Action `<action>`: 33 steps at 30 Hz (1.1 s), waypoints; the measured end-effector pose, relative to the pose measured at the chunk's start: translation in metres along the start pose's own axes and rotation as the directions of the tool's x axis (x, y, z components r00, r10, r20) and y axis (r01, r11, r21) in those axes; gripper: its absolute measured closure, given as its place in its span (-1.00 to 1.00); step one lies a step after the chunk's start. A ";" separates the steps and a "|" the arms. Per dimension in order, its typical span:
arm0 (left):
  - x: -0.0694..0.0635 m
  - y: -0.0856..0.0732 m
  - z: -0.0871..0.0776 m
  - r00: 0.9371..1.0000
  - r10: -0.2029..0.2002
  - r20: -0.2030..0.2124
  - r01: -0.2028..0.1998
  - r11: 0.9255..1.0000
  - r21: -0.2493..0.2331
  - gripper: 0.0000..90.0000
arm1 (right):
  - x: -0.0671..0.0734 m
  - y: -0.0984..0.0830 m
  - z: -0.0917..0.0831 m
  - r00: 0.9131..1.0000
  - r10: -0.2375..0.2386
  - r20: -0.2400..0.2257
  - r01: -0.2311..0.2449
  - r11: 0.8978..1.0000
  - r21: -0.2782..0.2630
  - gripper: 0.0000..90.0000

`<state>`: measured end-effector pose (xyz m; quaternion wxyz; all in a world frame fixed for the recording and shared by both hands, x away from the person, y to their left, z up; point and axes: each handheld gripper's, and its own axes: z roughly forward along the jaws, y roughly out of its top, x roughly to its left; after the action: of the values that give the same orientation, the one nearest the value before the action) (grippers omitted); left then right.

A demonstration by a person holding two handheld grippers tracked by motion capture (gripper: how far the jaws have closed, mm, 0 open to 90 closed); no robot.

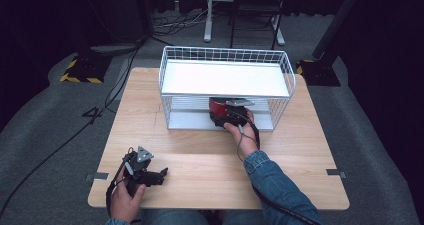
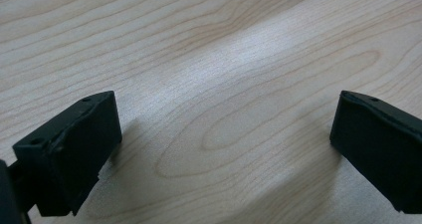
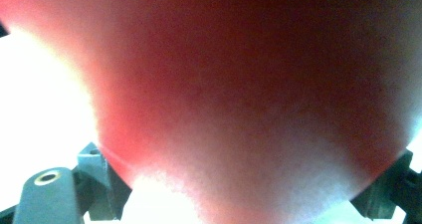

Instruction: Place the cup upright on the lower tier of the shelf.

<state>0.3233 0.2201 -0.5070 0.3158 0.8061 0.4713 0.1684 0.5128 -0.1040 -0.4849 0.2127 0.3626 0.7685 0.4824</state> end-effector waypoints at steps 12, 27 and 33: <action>0.000 0.000 0.000 1.000 -0.001 0.000 0.001 1.000 0.000 -1.00 | -0.002 0.000 0.001 1.000 0.001 -0.004 -0.001 1.000 0.002 -0.68; 0.000 0.001 0.001 1.000 0.008 0.005 -0.008 1.000 0.000 -1.00 | -0.003 -0.005 -0.010 1.000 -0.028 0.013 0.028 1.000 0.014 -0.66; 0.000 0.003 0.002 1.000 0.004 0.005 -0.004 1.000 -0.001 -1.00 | -0.006 -0.011 -0.026 1.000 -0.028 0.012 0.028 0.999 0.039 -0.66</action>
<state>0.3264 0.2183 -0.5070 0.3170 0.8074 0.4687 0.1672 0.4953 -0.1267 -0.4838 0.2172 0.3590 0.7813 0.4620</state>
